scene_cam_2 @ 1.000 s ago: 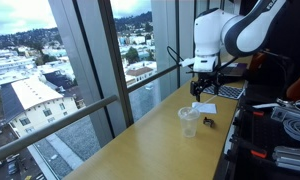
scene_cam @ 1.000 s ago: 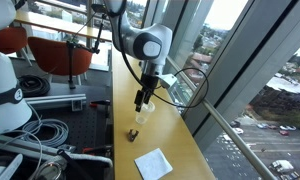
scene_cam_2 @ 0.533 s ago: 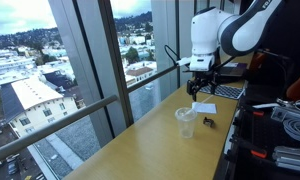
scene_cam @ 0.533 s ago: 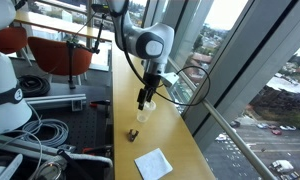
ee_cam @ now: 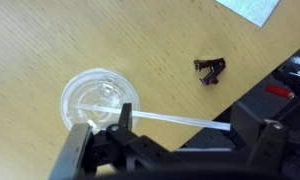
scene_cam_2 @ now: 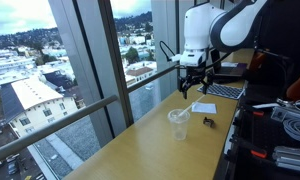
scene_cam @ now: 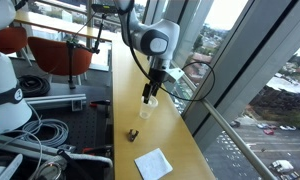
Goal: Put the straw in the plastic cup
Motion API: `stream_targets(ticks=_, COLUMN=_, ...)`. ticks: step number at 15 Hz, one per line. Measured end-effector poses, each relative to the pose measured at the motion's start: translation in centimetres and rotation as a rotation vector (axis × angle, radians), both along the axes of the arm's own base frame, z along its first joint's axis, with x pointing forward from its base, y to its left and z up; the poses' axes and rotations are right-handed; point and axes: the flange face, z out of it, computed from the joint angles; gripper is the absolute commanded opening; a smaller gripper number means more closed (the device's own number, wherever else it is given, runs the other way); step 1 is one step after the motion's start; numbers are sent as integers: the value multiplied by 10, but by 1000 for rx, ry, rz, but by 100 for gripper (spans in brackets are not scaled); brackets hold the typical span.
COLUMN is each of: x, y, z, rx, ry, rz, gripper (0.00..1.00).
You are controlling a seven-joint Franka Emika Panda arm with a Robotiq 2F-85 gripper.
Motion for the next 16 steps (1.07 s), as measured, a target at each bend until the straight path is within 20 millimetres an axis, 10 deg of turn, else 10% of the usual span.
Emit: stream_targets(ticks=16, x=59, y=34, z=31, rx=83, ry=-83, rz=-26, gripper=100)
